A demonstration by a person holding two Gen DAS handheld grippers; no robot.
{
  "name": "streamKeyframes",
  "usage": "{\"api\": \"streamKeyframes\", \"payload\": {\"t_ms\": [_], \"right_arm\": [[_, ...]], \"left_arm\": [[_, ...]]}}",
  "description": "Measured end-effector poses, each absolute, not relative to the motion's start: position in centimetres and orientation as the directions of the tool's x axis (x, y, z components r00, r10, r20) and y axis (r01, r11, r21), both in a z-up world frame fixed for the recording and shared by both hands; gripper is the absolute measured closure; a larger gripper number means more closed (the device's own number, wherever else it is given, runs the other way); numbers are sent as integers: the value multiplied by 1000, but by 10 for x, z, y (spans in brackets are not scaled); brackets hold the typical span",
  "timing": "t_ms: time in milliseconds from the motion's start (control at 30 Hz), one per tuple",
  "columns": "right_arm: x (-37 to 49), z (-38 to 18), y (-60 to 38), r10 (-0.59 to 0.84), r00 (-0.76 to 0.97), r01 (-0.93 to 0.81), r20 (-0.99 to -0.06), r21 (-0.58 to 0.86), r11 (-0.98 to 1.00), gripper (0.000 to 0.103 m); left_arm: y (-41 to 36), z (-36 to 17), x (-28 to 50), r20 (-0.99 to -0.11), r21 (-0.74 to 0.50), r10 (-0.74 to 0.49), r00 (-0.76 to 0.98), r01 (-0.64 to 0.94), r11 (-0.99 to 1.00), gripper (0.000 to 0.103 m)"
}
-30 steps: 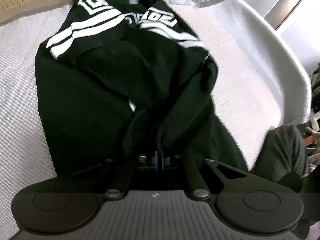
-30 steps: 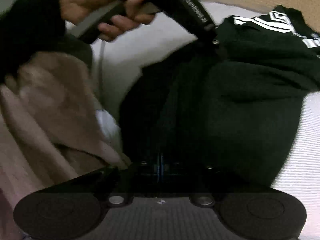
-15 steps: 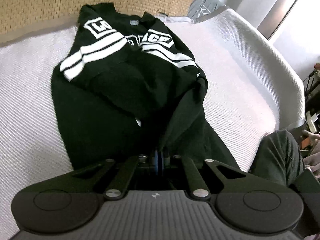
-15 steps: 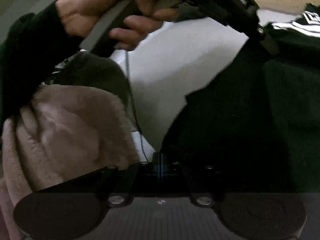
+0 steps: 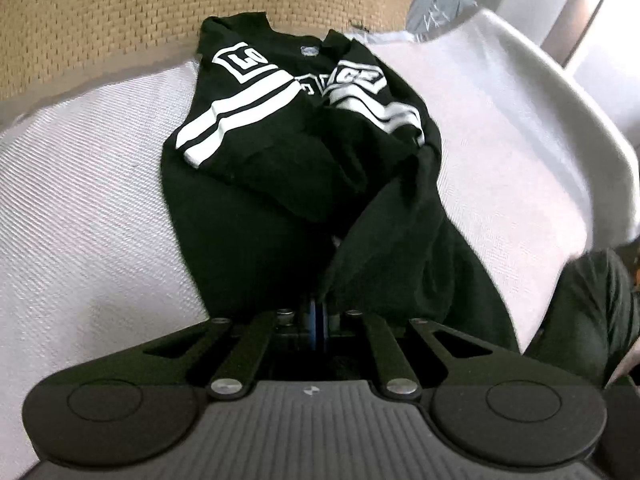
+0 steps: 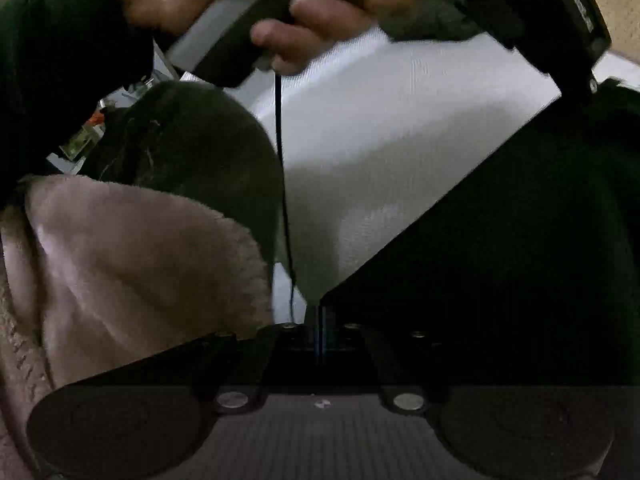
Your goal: Fold clothes
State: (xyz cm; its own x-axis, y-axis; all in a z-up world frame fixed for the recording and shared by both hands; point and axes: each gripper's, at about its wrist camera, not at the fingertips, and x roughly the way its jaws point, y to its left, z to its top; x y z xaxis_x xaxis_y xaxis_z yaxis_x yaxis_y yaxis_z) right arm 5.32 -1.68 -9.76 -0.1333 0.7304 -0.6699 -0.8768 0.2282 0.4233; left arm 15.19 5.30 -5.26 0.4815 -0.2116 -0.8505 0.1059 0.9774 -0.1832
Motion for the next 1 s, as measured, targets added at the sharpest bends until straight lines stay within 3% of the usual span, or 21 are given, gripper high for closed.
{"api": "streamKeyframes", "payload": {"t_ms": [233,367,433,600,667,733,800,1000], "right_arm": [[55,-122,-3,685,-123,-887,-718,389,248,101],[70,-135,-8,691,-122,-845,-712,440,304,99],[71,-130,-14,698,-122,-847,-705,441,298,89],[80,-101,-40,734,-60,-856,-677,413,311,79],[90,-85,-62,763,-6,-848,-647,408,339,74],[100,-71,-86,788,58,-835,-613,403,376,60],[113,-65,-105,791,164,-811,-590,376,448,52],[151,-75,-150,697,451,-632,-558,352,691,52]], "left_arm": [[59,-73,145,-889,-128,-153,431,86,988,99],[59,-89,146,-913,-99,-128,387,94,991,99],[60,-97,146,-922,-104,-130,365,91,990,98],[59,-101,149,-933,-129,-155,324,102,986,96],[55,-93,150,-932,-130,-164,325,123,984,95],[51,-82,150,-924,-150,-191,332,146,978,90],[47,-67,150,-913,-165,-219,345,179,970,85],[28,-33,164,-895,-151,-239,375,249,957,76]]}}
